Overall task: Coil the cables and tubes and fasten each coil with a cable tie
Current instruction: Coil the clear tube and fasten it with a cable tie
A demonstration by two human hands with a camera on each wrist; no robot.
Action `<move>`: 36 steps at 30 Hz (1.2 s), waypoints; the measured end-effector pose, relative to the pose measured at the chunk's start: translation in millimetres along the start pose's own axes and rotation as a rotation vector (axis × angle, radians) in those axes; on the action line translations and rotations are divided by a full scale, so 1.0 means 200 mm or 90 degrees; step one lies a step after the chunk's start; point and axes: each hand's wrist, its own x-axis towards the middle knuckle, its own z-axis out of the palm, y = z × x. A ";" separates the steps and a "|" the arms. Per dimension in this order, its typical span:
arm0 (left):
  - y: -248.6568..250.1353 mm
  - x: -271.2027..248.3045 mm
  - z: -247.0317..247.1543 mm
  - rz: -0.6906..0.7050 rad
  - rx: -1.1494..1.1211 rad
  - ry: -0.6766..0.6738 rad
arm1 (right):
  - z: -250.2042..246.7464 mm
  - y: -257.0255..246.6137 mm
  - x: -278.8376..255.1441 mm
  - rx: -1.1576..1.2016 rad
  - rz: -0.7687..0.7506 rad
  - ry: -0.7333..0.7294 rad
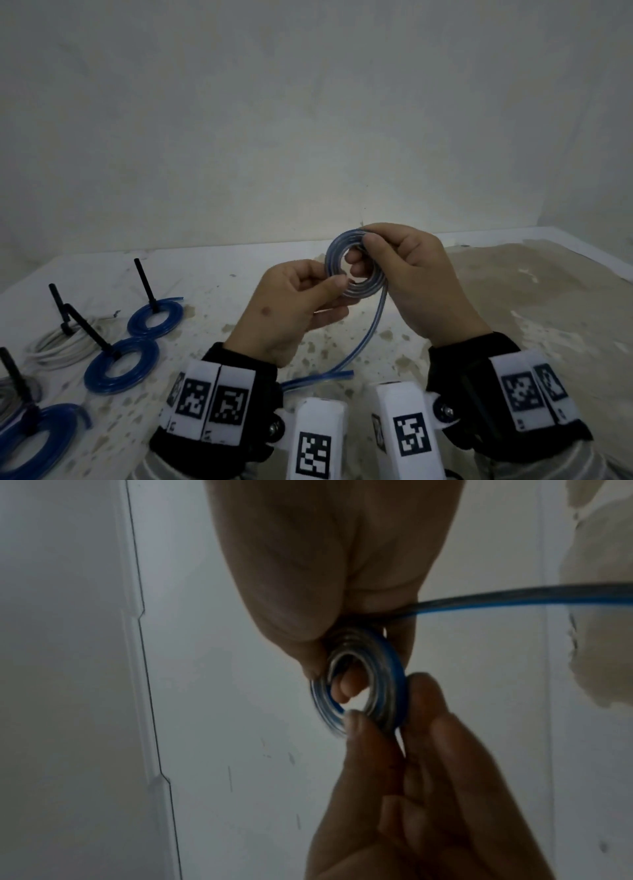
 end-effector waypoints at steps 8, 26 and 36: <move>0.07 -0.02 -0.08 0.090 0.261 -0.031 | -0.04 -0.04 -0.02 -0.272 -0.044 -0.168; -0.01 0.01 0.02 0.029 -0.034 0.074 | -0.03 0.01 0.00 0.083 0.137 -0.009; 0.06 -0.02 -0.07 0.099 0.255 -0.024 | -0.06 -0.03 -0.03 -0.254 -0.022 -0.170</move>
